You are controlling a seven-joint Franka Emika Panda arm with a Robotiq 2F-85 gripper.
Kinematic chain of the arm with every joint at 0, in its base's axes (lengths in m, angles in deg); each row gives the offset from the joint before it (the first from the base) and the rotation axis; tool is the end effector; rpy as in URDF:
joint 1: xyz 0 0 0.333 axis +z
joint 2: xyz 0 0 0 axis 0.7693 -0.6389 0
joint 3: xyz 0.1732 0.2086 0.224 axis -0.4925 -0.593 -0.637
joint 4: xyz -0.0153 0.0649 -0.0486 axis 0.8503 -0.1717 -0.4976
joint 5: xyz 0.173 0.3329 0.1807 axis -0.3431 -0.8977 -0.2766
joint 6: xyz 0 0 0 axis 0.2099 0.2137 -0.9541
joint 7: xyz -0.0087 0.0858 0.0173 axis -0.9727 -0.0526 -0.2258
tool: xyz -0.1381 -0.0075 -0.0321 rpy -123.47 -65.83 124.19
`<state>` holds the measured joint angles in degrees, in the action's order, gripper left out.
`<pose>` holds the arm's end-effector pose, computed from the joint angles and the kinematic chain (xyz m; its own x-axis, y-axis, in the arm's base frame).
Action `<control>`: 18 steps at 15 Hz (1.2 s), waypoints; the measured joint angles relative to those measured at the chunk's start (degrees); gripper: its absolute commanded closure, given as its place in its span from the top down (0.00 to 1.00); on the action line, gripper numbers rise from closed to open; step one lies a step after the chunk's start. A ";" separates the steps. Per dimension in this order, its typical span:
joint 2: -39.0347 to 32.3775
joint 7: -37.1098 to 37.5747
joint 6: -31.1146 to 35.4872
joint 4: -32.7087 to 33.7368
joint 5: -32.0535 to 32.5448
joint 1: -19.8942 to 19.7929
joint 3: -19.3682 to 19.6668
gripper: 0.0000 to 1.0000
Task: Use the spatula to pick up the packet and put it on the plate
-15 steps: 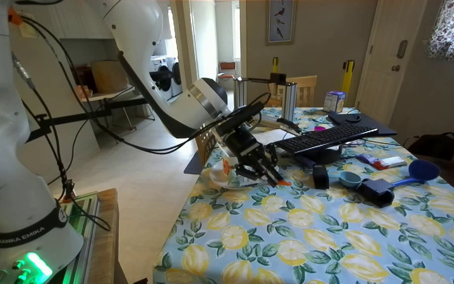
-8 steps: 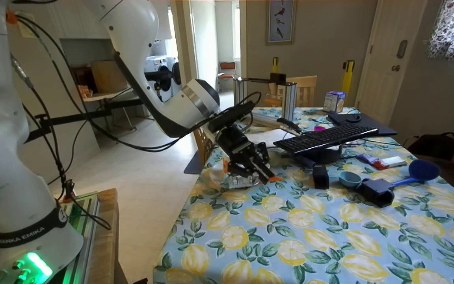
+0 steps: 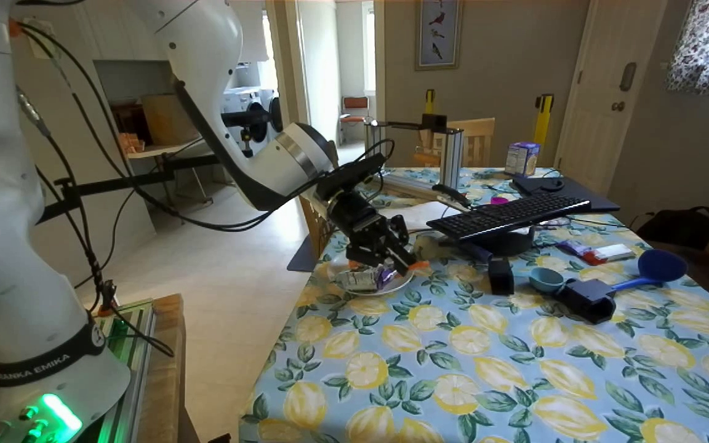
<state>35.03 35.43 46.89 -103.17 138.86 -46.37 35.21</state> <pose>0.5393 -0.0181 0.2356 0.1069 0.3869 -0.9159 0.9519 0.2264 0.2067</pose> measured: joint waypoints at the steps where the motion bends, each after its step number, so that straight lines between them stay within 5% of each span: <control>1: 0.03 0.00 -0.77 0.00 -0.07 0.17 -0.21 0.05; 18: 2.90 0.09 -4.66 0.00 -1.11 -5.21 4.12 0.05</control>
<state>37.93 35.52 42.23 -103.17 137.75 -51.58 39.33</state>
